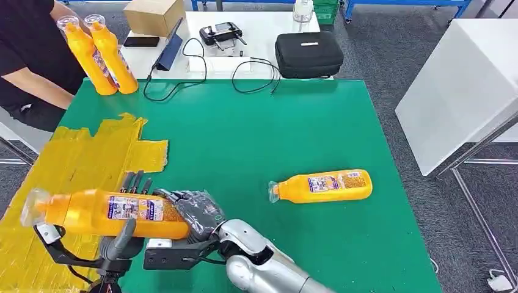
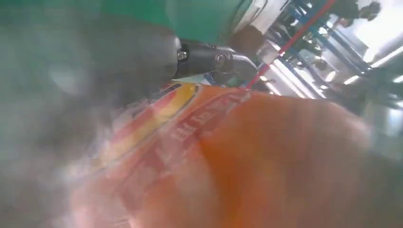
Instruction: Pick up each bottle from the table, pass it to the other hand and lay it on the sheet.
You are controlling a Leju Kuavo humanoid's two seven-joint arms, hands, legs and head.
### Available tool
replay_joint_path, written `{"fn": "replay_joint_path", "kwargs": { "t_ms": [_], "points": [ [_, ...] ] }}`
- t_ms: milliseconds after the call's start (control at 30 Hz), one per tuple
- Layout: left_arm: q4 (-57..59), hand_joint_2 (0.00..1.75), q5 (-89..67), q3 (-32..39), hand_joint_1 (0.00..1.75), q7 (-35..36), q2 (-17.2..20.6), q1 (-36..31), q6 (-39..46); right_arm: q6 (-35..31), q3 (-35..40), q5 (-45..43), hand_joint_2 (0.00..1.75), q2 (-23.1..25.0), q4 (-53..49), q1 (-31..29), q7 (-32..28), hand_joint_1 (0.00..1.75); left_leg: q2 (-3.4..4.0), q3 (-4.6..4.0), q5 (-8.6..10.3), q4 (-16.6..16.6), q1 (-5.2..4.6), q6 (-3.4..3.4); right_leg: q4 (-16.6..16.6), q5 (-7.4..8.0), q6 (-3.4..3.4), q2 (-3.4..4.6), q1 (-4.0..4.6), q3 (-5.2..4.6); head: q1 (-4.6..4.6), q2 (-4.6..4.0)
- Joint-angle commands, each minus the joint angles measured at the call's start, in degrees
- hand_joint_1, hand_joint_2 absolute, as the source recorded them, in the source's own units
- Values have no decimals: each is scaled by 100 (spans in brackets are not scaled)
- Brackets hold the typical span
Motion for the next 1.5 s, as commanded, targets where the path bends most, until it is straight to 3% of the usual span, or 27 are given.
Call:
{"fn": "replay_joint_path", "kwargs": {
  "t_ms": [33, 233, 267, 1300, 1333, 1367, 1400, 1500],
  "points": [
    [234, 175, -46, 97, 0, 14, 10, -355, 85, 244, 775, -12, 175, 9, 230, -55, -62, 175, -10, 10, -1, -4, 3, -3, -5, -4, -4, -13, 4, 13, 0, 0],
    [237, 175, -47, 95, 0, 14, 7, -353, 84, 243, 774, -14, 175, 2, 234, -57, -61, 175, -13, 21, -5, -4, 8, -5, -7, -7, -7, -19, 8, 27, 0, 0],
    [239, 175, -48, 100, 175, 8, 5, -354, 82, 248, 780, -16, 175, 1, 240, -61, -58, 175, -13, 24, -7, -3, 10, -6, -8, -8, -7, -19, 11, 30, 0, 0],
    [210, 175, -47, 309, 175, -78, -150, -301, 39, 199, 540, -157, 175, -52, 420, -43, 63, 175, -16, 16, -1, -6, 7, -3, -11, -4, -4, -20, 7, 21, 2, 0],
    [170, 175, -263, 338, 175, -201, -157, -298, 149, 126, 488, -144, 175, -75, 394, -15, 72, 0, -14, 13, 0, -6, 5, -2, -9, -3, -3, -18, 5, 17, 0, 0],
    [51, 175, -1166, 390, 175, -652, -180, -293, 577, -33, 312, -247, 175, -148, 326, 58, 116, 0, -16, 20, -3, -5, 7, -4, -10, -6, -4, -21, 8, 26, 0, 0],
    [-50, 175, -1741, 398, 175, -924, -229, -324, 888, -66, 201, -296, 0, -187, 272, 82, 183, 0, -18, 17, -1, -6, 6, -3, -11, -5, -3, -23, 7, 23, 2, 0],
    [-268, 175, -4148, 392, 175, -1744, -289, -601, 2513, -312, -359, -440, 0, -490, -299, 320, 346, 0, -35, 1, 2, 3, 9, -1, -5, -6, -2, -39, 9, 14, 2, 0]
  ]
}}
